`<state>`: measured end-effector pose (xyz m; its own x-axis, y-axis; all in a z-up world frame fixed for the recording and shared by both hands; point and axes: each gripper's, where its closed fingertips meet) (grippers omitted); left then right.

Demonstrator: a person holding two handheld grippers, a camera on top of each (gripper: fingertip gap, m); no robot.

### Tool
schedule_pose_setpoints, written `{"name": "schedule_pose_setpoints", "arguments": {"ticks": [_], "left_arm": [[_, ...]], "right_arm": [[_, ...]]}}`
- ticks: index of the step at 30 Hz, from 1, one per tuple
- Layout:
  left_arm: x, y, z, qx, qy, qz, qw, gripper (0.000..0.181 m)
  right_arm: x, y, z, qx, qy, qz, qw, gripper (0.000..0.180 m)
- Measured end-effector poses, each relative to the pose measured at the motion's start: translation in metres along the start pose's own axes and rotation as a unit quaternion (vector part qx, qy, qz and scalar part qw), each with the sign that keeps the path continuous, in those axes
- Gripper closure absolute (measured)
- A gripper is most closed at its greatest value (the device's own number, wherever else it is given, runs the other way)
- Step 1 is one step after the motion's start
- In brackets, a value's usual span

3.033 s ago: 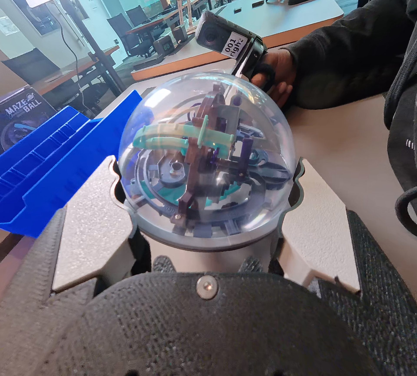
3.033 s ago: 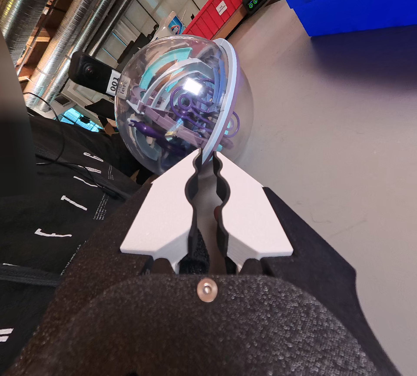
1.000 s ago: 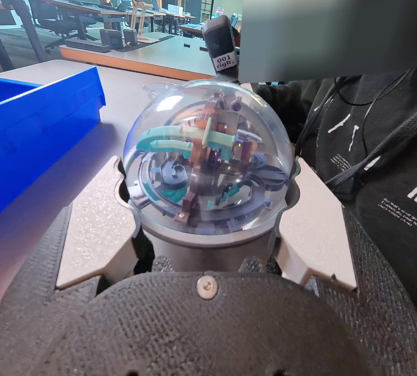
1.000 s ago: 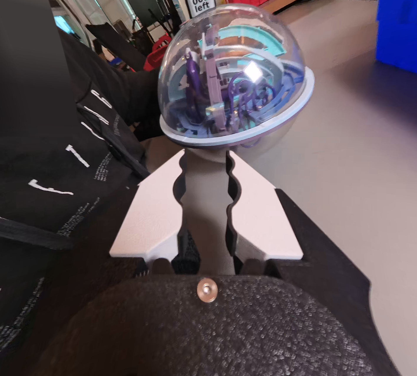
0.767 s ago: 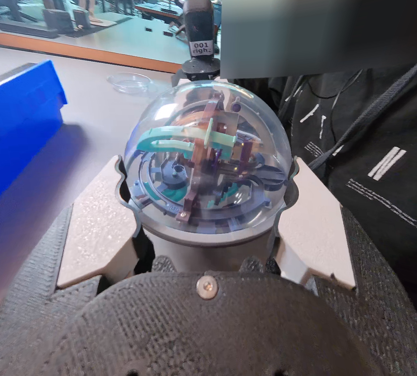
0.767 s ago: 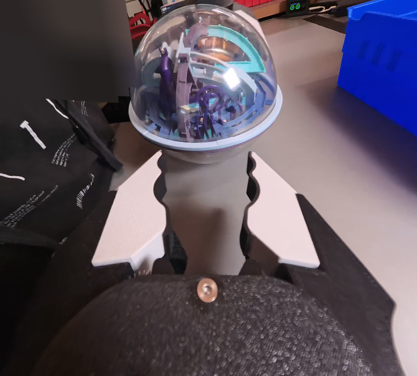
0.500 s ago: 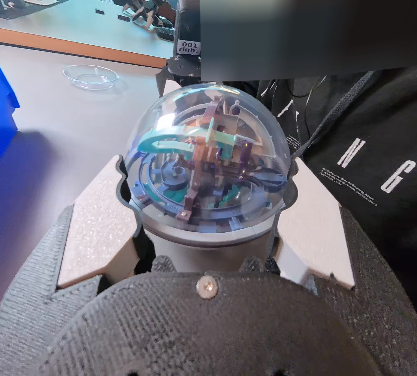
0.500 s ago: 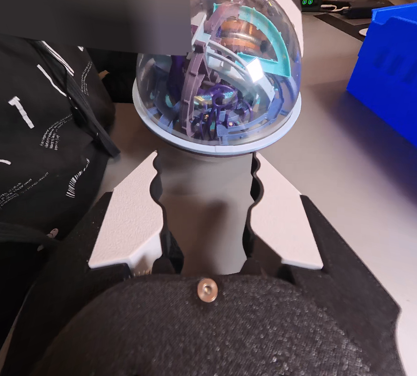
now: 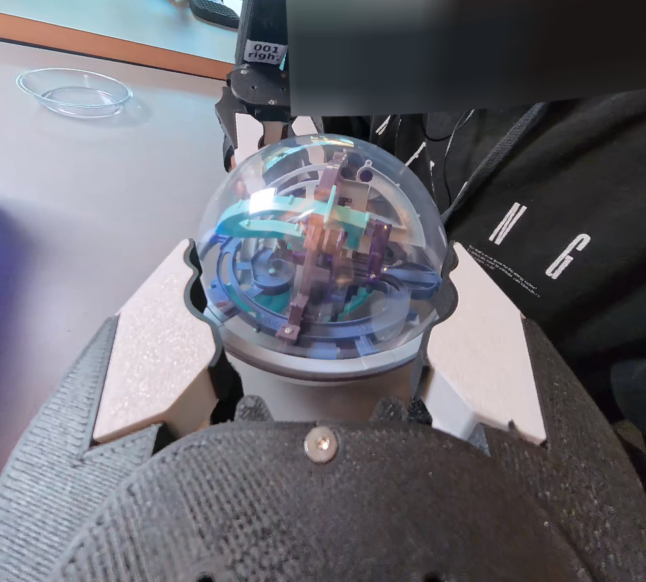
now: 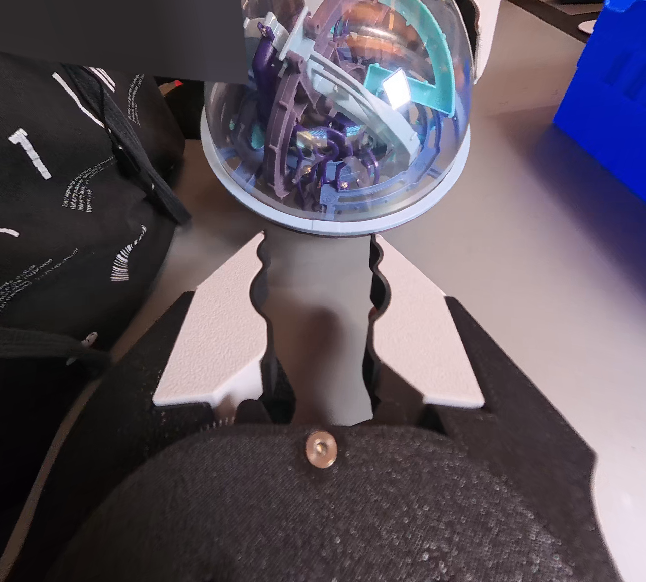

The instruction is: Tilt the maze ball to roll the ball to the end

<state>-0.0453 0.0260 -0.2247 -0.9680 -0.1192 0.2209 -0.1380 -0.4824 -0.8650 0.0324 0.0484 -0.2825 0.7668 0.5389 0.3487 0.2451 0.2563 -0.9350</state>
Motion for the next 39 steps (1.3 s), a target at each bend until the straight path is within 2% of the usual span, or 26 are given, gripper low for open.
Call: {"name": "schedule_pose_setpoints", "arguments": {"ticks": [4, 8, 11, 16, 21, 25, 27, 30, 34, 36, 39], "left_arm": [[-0.001, -0.007, -0.001, -0.001, -0.016, -0.007, 1.0, 0.054], [-0.004, -0.025, -0.002, 0.007, -0.046, 0.013, 0.999, 0.071], [-0.008, -0.026, -0.008, 0.036, -0.099, 0.017, 0.994, 0.06], [-0.012, -0.019, 0.006, 0.041, -0.152, 0.047, 0.986, 0.063], [-0.022, -0.025, 0.015, 0.011, -0.184, 0.04, 0.982, 0.068], [-0.025, -0.034, 0.009, -0.013, -0.229, 0.024, 0.973, 0.068], [-0.018, -0.035, 0.004, -0.014, -0.268, 0.02, 0.963, 0.062], [0.005, -0.026, 0.008, 0.027, -0.309, 0.035, 0.95, 0.051], [0.013, 0.002, 0.018, 0.119, -0.311, 0.093, 0.938, 0.053], [0.011, 0.012, 0.012, 0.115, -0.339, 0.105, 0.928, 0.048], [0.011, 0.013, 0.008, 0.072, -0.369, 0.086, 0.923, 0.053]], "right_arm": [[0.008, -0.003, 0.004, 0.003, 0.015, 0.003, 1.0, 0.121], [0.016, -0.014, 0.007, 0.007, 0.029, 0.026, 0.999, 0.103], [0.015, -0.012, 0.008, 0.01, 0.042, 0.016, 0.999, 0.103], [0.014, -0.013, 0.006, 0.007, 0.038, 0.016, 0.999, 0.111], [0.0, 0.006, -0.001, 0.037, 0.038, -0.048, 0.997, 0.123], [-0.009, 0.023, -0.002, 0.073, 0.057, -0.106, 0.99, 0.123], [-0.011, 0.027, -0.004, 0.084, 0.06, -0.119, 0.988, 0.124], [-0.013, 0.028, -0.006, 0.088, 0.059, -0.123, 0.987, 0.124], [-0.015, 0.025, -0.005, 0.085, 0.055, -0.113, 0.988, 0.123], [-0.018, 0.023, -0.006, 0.083, 0.054, -0.107, 0.989, 0.126], [-0.023, 0.028, -0.008, 0.087, 0.055, -0.124, 0.987, 0.127]]}}
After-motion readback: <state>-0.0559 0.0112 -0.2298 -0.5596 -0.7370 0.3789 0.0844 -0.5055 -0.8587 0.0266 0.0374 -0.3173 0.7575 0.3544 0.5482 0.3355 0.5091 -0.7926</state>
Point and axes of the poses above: each gripper's, where its closed fingertips meet, x back along the fingers, y out of its underside, z = x × y across the jaws, and after that the axes turned 10 degrees about x, right-handed
